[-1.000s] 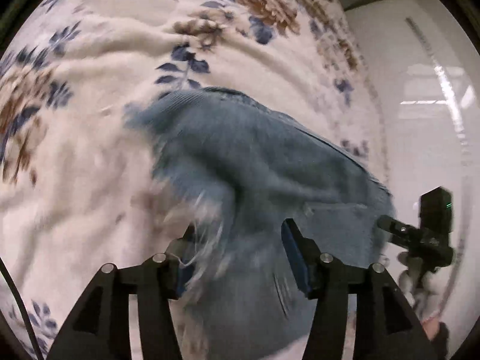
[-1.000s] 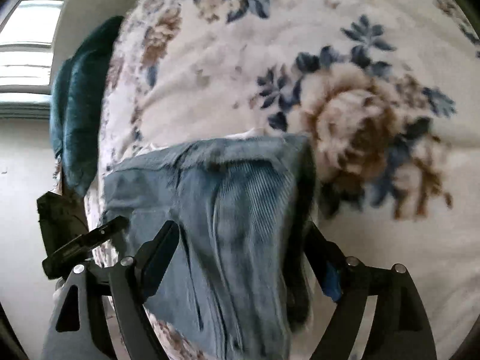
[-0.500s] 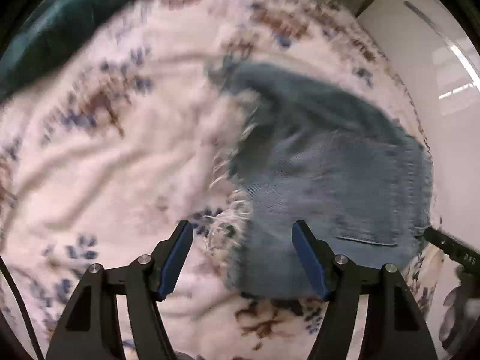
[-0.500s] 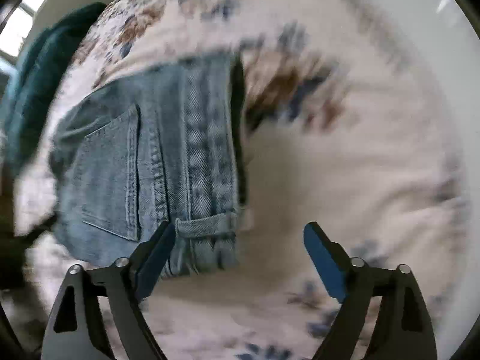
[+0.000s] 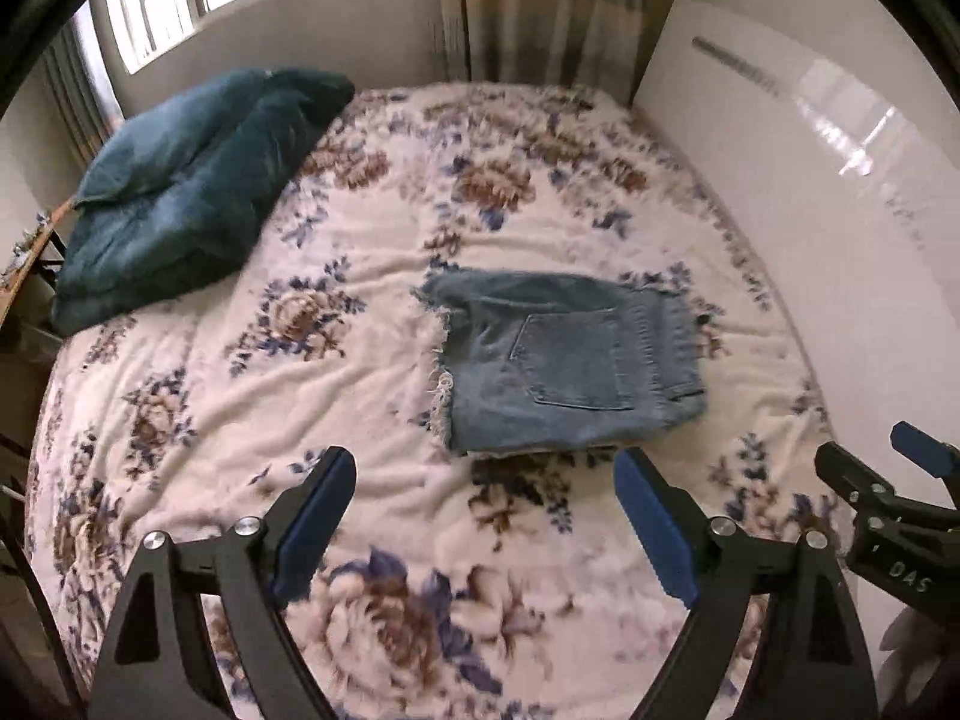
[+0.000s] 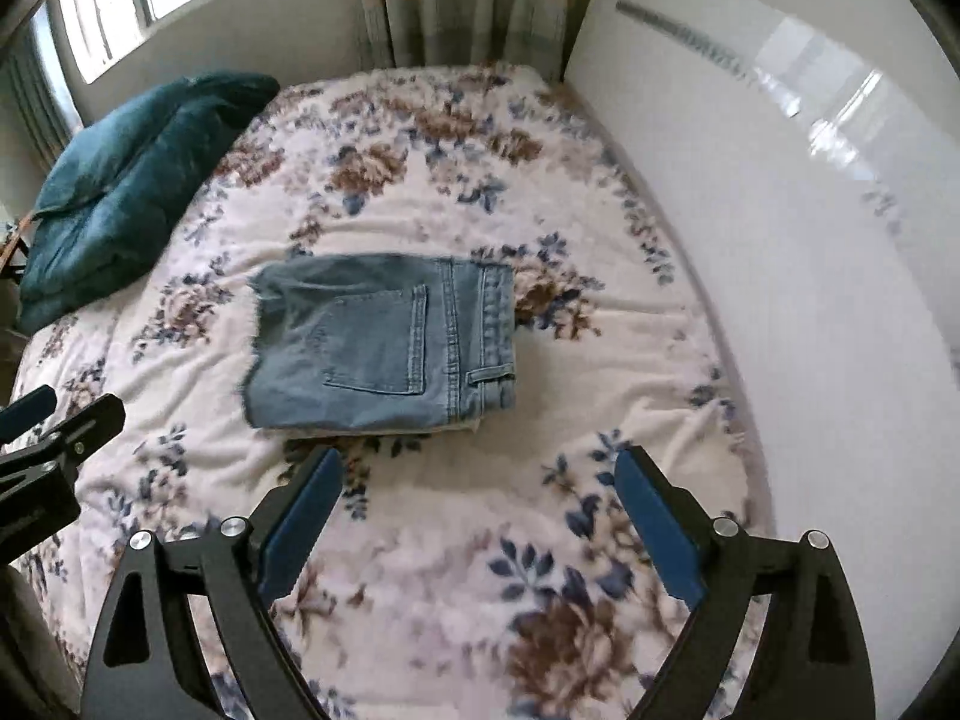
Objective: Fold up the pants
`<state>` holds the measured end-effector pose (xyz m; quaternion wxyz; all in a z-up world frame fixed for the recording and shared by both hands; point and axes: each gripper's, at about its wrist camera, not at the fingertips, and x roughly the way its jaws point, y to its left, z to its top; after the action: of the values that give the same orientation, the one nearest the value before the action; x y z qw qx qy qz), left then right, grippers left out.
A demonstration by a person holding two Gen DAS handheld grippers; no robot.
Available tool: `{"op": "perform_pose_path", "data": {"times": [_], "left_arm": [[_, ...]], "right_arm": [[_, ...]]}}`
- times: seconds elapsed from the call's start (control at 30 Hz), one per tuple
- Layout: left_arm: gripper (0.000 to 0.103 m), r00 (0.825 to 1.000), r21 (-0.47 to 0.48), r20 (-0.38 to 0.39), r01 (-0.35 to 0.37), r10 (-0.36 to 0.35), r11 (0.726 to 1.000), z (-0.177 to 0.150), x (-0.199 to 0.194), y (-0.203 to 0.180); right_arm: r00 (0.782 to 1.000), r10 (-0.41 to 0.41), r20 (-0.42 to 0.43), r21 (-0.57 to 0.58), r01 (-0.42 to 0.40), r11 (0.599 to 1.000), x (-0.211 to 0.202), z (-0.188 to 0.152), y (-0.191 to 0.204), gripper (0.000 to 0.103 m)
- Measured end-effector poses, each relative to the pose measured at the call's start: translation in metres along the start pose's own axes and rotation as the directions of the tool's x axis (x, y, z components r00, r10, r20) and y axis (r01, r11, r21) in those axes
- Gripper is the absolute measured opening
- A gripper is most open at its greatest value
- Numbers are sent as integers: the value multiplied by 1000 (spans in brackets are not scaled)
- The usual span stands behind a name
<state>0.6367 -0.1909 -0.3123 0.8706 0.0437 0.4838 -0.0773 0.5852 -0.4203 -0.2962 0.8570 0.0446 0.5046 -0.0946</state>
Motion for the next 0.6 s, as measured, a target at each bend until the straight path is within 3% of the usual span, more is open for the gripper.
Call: {"op": "perform_pose_path", "data": {"times": [0.27,0.47,0.6], "left_arm": [[88,997,21,74,31,-33,999,-38,-143,2],[88,992,49,113,52,-57,997,-73,-239,3],[88,989,58,138,50,-57,997,-101,-302,3]], "right_arm": [[994,-42,104,4,42,999,-172,-47,-1,94],[985,-30,169,8,29,1000,-305,-98,7,94],[982,-14,188,21,10,1000,-372,-129,10,94]]}}
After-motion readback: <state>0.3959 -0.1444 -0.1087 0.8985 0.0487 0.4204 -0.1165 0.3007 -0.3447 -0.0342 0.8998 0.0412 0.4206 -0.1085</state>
